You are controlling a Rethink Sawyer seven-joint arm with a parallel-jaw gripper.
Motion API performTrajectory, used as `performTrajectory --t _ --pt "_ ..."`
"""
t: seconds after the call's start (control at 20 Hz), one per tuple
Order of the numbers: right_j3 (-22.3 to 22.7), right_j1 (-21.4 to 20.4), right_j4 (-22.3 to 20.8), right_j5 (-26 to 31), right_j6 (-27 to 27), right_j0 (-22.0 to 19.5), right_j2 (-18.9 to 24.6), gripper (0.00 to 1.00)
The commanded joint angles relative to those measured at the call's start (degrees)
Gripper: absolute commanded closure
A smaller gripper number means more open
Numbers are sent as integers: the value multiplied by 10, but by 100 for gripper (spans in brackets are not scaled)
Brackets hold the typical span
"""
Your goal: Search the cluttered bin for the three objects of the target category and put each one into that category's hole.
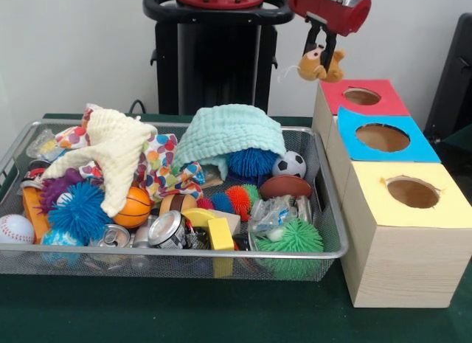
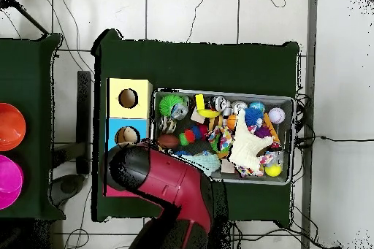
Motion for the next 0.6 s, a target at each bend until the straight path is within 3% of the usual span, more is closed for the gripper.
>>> performTrajectory --t 0.05,0.6 --pt "29 32 25 -13 168 4 28 100" --pt "51 46 42 -38 179 15 35 100"
